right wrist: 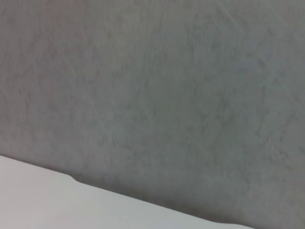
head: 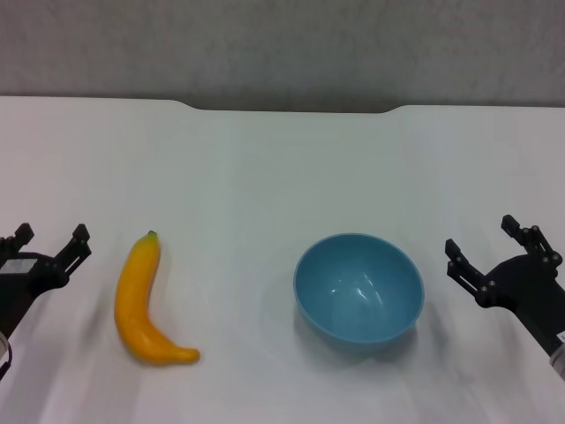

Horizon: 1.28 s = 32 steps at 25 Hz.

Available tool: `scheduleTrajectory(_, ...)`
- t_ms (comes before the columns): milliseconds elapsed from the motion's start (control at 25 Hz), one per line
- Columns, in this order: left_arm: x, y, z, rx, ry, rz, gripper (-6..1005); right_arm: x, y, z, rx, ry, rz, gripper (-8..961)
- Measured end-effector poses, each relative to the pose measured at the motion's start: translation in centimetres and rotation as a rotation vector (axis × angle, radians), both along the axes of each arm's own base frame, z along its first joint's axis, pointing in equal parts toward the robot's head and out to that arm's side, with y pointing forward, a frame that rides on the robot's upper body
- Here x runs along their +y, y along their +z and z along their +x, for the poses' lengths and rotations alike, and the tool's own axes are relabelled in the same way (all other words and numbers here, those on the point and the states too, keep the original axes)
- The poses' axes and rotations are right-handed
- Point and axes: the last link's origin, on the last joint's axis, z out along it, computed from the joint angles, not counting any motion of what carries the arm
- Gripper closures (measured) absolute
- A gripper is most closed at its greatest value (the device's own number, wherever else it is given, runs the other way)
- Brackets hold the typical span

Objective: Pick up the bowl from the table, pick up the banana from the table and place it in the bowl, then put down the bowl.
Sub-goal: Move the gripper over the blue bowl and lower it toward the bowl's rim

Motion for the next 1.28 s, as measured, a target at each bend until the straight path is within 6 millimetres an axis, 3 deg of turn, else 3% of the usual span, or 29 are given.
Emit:
scheduleTrajectory(680, -0.2, -0.2, 0.6, -0.088, -0.019, -0.026, 105, 0.2, 0.0, -0.9, 0.058, 0.000, 0.018, 60)
scheduleTrajectory(920, -0.5, 0.2, 3.8, -0.110, -0.097, -0.061, 105, 0.2, 0.4, -1.8, 0.125, -0.009, 0.042, 60)
scheduleTrajectory(1120, 0.3, 1.2, 6.9, -0.047, -0.038, -0.112, 105, 1.2, 1.0, -2.5, 0.147, -0.071, -0.011, 61)
scheduleTrajectory(1280, 0.4, 2.5, 8.0, -0.089, 0.016, -0.098, 106, 2.5, 1.8, -3.7, 0.129, -0.152, -0.075, 61)
